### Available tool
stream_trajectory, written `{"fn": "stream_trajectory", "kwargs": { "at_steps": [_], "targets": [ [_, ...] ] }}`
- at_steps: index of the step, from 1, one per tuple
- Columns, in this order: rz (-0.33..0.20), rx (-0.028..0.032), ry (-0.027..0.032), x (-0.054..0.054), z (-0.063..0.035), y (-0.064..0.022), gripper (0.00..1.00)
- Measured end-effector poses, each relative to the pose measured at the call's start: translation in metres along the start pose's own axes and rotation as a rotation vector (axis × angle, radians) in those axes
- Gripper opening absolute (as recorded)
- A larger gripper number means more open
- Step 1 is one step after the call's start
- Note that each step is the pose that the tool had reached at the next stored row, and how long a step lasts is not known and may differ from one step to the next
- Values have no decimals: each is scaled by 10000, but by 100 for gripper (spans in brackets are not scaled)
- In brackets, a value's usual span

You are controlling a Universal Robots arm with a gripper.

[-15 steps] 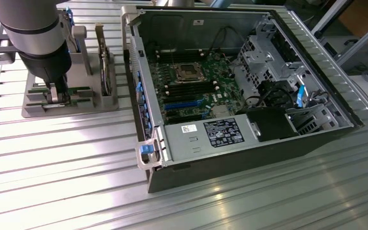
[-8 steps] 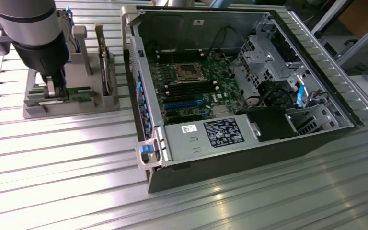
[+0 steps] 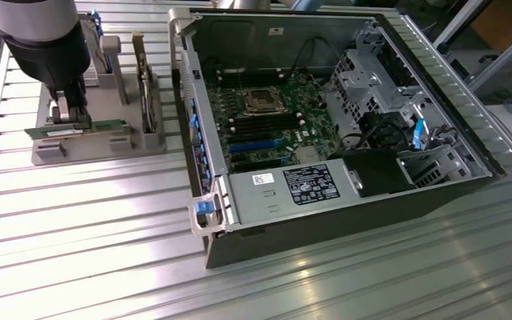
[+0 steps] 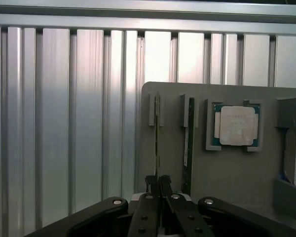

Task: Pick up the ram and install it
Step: 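Pick up the ram and move it above insertion slot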

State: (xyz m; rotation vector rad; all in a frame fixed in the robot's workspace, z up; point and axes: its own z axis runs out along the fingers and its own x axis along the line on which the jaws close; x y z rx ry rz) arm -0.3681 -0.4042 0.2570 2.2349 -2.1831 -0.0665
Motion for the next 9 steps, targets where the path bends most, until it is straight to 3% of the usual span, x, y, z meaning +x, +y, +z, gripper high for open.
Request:
{"fn": "stream_trajectory", "kwargs": {
  "at_steps": [2,9],
  "targets": [
    [0,0,0,-3,-157,6,12],
    [0,1,-1,-10,-515,19,12]
  ]
}}
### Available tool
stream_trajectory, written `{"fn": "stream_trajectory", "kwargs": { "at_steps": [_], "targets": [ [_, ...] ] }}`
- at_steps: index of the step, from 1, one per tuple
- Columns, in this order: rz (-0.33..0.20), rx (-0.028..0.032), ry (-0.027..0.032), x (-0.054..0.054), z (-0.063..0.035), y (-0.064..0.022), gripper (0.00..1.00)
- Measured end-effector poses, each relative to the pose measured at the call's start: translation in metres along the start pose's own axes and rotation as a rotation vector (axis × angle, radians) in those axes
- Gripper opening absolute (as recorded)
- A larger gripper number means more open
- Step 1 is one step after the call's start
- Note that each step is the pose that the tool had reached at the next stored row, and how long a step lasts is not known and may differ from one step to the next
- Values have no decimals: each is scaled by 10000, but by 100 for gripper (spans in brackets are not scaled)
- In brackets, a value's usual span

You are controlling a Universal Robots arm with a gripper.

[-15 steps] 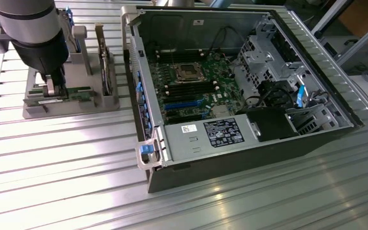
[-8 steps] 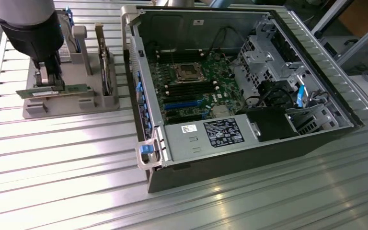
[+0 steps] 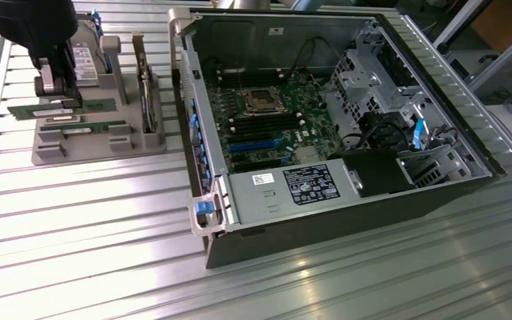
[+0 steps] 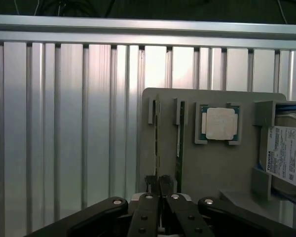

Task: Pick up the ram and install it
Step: 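Pick up the ram and move it above insertion slot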

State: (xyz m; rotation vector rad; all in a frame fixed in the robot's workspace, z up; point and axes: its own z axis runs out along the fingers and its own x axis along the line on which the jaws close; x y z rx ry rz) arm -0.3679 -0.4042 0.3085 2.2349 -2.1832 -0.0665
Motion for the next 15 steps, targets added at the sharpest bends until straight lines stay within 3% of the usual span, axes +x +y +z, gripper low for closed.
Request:
{"fn": "stream_trajectory", "kwargs": {
  "at_steps": [1,3,5,10,12,15],
  "targets": [
    [0,0,0,-1,-39,1,12],
    [0,-2,1,-4,-212,8,12],
    [0,-1,1,-6,-301,12,12],
    [0,-1,0,-13,-717,24,12],
    [3,-16,-4,-13,-767,-14,12],
    [4,-107,-8,-9,-757,-160,12]
  ]
}}
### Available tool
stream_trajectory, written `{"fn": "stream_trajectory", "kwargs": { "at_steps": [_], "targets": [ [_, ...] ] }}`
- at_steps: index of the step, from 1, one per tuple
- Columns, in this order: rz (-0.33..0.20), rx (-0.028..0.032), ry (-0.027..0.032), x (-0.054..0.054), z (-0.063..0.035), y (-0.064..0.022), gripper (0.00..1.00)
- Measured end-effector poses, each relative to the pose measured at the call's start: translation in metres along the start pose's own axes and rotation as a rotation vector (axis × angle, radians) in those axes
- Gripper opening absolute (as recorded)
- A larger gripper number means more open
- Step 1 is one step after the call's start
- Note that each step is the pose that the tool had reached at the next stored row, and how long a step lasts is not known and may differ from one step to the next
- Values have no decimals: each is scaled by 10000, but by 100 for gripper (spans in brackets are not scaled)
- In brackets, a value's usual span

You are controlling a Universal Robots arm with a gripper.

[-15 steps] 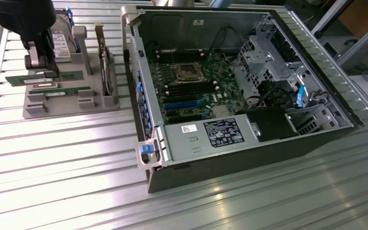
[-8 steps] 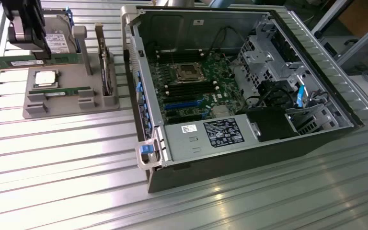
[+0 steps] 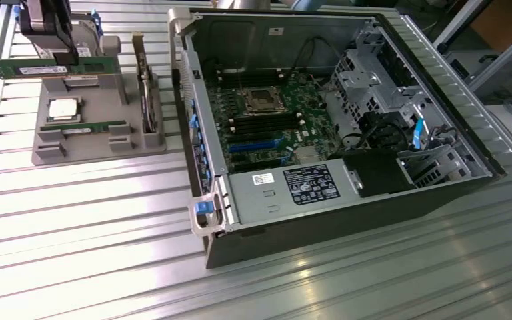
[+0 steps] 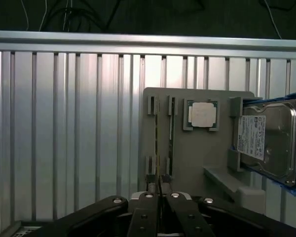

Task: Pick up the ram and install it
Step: 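Pick up the ram and move it above insertion slot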

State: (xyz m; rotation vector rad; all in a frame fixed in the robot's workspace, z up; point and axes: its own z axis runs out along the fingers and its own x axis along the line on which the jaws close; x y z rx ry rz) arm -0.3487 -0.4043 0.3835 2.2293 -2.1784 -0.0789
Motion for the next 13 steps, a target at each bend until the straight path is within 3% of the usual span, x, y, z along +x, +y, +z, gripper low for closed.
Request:
{"fn": "stream_trajectory", "kwargs": {
  "at_steps": [4,5,7,11,13],
  "targets": [
    [3,-121,-4,7,-1,-329,12],
    [3,-182,-5,11,-5,-486,12],
    [5,-255,-6,15,-11,-666,12],
    [6,-273,-6,18,-25,-825,12],
    [5,-272,-7,19,-80,-919,12]
  ]
}}
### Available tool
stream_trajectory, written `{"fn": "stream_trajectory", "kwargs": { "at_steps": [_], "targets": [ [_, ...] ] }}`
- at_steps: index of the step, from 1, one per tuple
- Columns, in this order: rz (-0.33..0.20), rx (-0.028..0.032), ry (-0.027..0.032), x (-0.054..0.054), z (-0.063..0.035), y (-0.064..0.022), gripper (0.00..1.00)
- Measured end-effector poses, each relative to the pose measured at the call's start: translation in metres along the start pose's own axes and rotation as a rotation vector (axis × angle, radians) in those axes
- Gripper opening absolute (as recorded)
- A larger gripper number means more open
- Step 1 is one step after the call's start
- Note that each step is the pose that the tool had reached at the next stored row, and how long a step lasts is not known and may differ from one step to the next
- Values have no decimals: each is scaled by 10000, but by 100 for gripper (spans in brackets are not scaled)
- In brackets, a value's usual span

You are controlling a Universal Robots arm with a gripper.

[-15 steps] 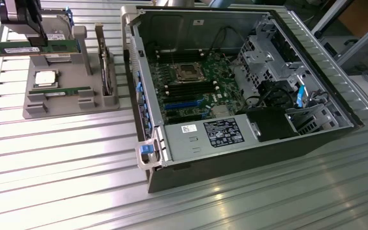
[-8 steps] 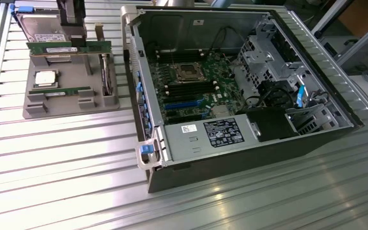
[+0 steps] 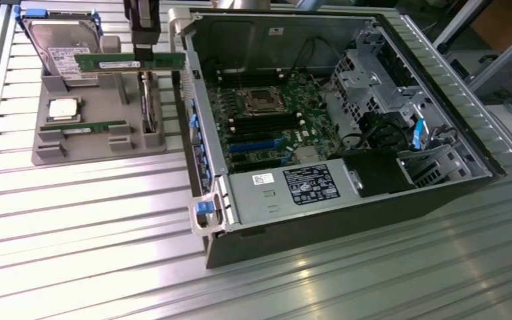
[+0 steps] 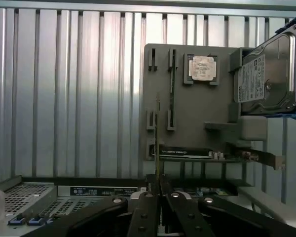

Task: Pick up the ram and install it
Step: 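Pick up the ram and move it above insertion slot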

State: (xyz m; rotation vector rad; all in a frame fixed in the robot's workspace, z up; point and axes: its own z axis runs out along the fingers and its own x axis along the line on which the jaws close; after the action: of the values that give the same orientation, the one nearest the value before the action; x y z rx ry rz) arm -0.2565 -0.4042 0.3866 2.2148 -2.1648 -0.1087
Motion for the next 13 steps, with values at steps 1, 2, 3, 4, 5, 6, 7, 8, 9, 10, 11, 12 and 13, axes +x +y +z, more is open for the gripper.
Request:
{"fn": "stream_trajectory", "kwargs": {
  "at_steps": [1,2,3,4,5,6,7,8,9,10,11,12,13],
  "targets": [
    [1,-7,-1,1,-11,-65,12],
    [0,-13,-5,3,-17,-126,12],
    [1,-18,-5,3,-20,-159,12],
    [0,-24,-7,5,-25,-204,12],
    [1,-32,-10,6,-30,-258,12],
    [1,-47,-12,7,-36,-325,12],
    [0,-59,-16,8,-39,-367,12],
    [-1,-73,-21,9,-42,-409,12],
    [-1,-122,-40,11,-51,-523,12],
    [0,-171,-56,13,-59,-616,12],
    [-2,-214,-73,16,-66,-707,12],
    [-2,-245,-84,17,-71,-775,12],
    [-2,-298,-101,19,-80,-885,12]
  ]
}}
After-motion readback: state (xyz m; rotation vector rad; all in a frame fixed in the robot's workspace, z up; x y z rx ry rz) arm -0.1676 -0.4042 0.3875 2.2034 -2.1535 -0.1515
